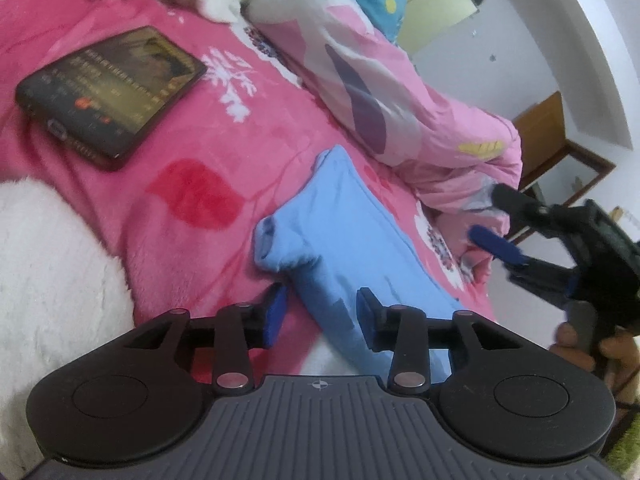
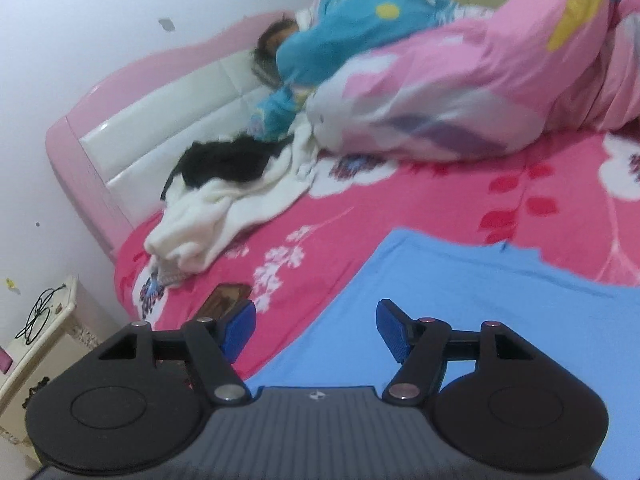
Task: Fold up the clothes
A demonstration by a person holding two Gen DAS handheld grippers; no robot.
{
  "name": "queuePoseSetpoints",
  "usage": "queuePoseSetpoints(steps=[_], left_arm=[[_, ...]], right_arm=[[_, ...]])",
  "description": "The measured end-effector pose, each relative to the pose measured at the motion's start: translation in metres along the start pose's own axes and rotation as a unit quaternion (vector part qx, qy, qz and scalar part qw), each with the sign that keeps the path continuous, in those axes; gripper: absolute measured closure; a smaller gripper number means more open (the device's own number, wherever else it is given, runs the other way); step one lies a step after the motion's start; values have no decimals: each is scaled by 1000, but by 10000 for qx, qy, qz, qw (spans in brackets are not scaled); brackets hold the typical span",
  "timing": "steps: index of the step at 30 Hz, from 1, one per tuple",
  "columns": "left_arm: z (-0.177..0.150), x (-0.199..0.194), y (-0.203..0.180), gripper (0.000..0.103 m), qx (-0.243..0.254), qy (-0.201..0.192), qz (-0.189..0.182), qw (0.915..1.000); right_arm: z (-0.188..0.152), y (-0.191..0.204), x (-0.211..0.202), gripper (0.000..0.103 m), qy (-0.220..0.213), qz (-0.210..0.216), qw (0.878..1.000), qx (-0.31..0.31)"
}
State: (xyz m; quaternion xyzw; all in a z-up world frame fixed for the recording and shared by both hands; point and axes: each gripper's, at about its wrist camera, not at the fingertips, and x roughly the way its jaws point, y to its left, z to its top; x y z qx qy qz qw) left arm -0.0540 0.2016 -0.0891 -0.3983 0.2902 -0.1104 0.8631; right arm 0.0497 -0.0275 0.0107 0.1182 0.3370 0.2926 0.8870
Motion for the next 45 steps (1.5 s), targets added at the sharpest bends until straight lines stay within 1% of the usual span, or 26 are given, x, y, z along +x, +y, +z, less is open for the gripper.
queuePoseSetpoints(steps=[3, 7, 9, 12, 13, 14, 15, 17, 20, 22, 24, 27, 32, 35, 37, 39, 41, 45], left_arm=[[2, 1, 4, 64, -248, -94, -21, 9996], [8, 7, 8, 63, -517, -218, -18, 9984], [12, 10, 13, 64, -741, -272, -62, 9969], [15, 11, 16, 77, -836, -376, 34, 9958], [16, 11, 16, 90, -814, -421, 102, 9957], [16, 10, 15, 97, -749, -484, 171, 9959], [16, 9, 14, 97, -675, -554, 233, 9959], [15, 8, 9, 99, -489, -641, 180, 9966], [11, 5, -8, 99, 279, -753, -125, 9967], [8, 3, -21, 99, 816, -827, -341, 9926], [4, 3, -32, 99, 1298, -850, -527, 9865], [-2, 8, -44, 99, 1705, -820, -624, 9800], [-7, 13, -52, 99, 1982, -770, -716, 9745], [-8, 12, -50, 99, 1980, -767, -742, 9744], [-7, 11, -46, 99, 1923, -767, -780, 9752], [-7, 9, -44, 99, 1839, -760, -814, 9766], [-7, 9, -43, 99, 1790, -749, -821, 9776], [-7, 9, -43, 99, 1781, -730, -826, 9778]], right_arm=[[-5, -1, 13, 34, 192, -116, 9997, 115], [-10, -7, 16, 34, 309, -148, 9988, 354], [-10, -9, 17, 34, 341, -204, 9984, 400], [-5, -10, 23, 34, 369, -204, 9981, 456], [-2, -11, 26, 34, 378, -184, 9980, 470], [1, -11, 29, 34, 388, -163, 9979, 485], [4, -11, 32, 34, 411, -148, 9978, 491], [12, -13, 43, 34, 457, -117, 9975, 529], [23, -17, 60, 34, 581, -59, 9962, 646], [32, -21, 74, 34, 700, -55, 9953, 671], [40, -22, 87, 34, 812, -115, 9947, 617], [52, -24, 108, 34, 1030, -189, 9932, 514], [65, -23, 150, 34, 1553, -439, 9868, 142], [67, -22, 175, 34, 1897, -635, 9798, -72], [65, -22, 188, 34, 2053, -647, 9764, -173], [63, -21, 196, 36, 2125, -674, 9746, -211], [62, -21, 199, 43, 2133, -736, 9739, -257], [61, -21, 201, 48, 2154, -807, 9725, -364]])
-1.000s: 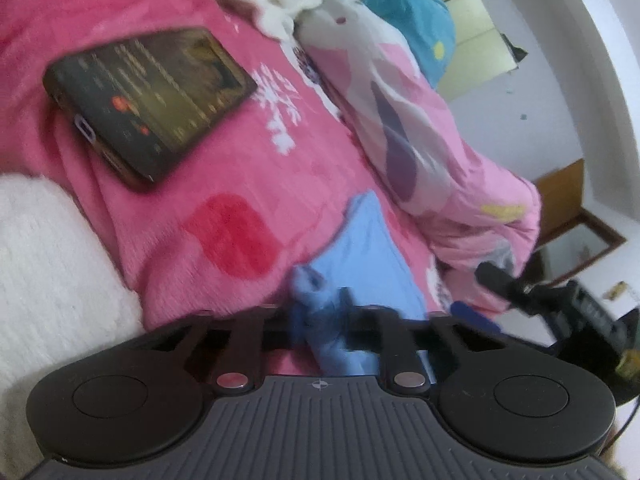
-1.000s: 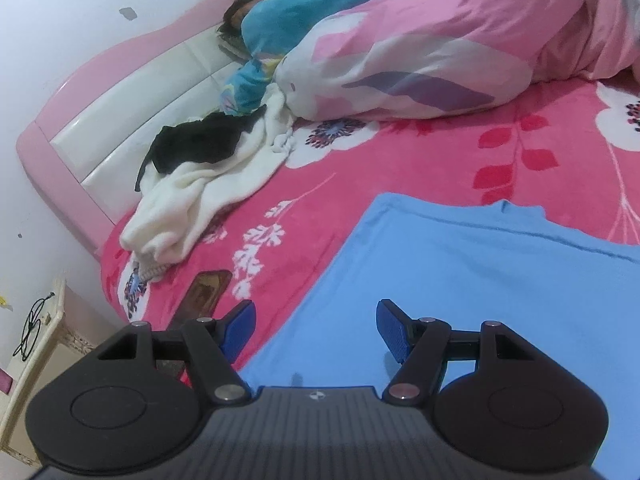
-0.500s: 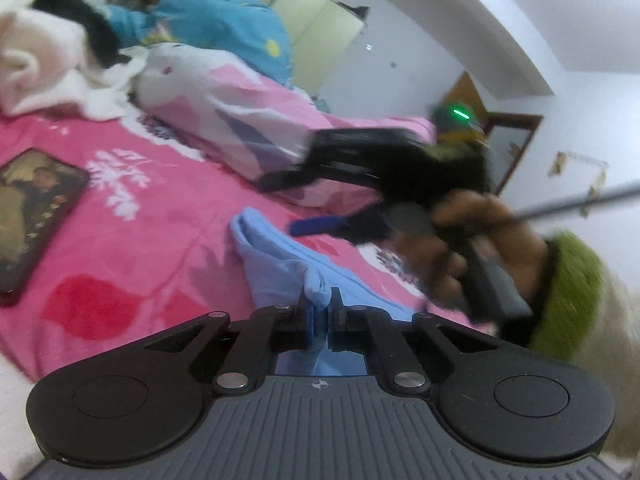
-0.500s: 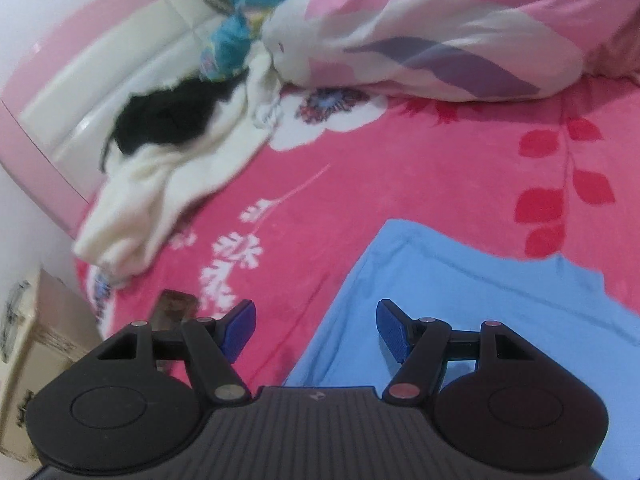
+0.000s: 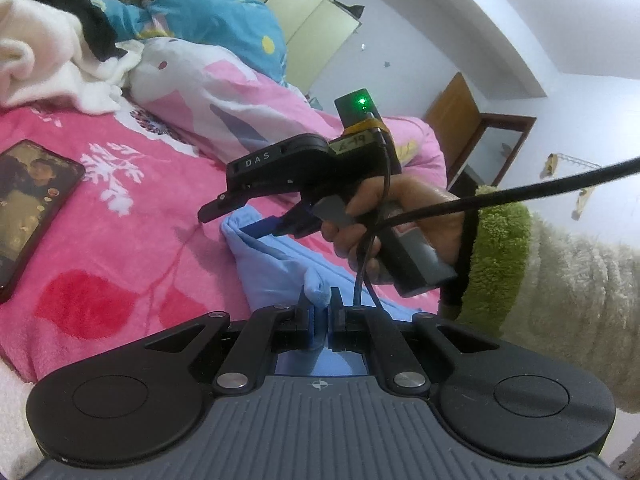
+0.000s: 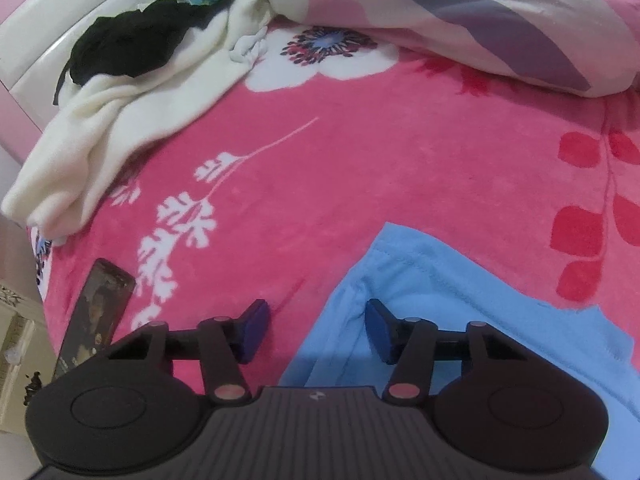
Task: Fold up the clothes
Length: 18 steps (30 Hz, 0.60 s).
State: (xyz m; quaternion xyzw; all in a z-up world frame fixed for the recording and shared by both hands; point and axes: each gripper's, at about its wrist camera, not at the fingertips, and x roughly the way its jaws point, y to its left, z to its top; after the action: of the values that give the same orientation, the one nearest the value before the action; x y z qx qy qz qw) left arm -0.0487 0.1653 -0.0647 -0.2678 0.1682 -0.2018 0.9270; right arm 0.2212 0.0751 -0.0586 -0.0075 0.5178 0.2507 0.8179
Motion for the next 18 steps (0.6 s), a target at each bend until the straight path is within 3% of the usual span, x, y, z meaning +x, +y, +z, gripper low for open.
queuePoseSetpoints(steps=[7, 18], left_arm=[[-2, -2, -6, 99, 75, -15, 31, 10000], [-5, -1, 1, 99, -170, 45, 122, 9998]], right_arm=[[0, 12, 5, 51, 75, -301, 9982, -515], [-10, -12, -2, 86, -309, -206, 9993, 17]])
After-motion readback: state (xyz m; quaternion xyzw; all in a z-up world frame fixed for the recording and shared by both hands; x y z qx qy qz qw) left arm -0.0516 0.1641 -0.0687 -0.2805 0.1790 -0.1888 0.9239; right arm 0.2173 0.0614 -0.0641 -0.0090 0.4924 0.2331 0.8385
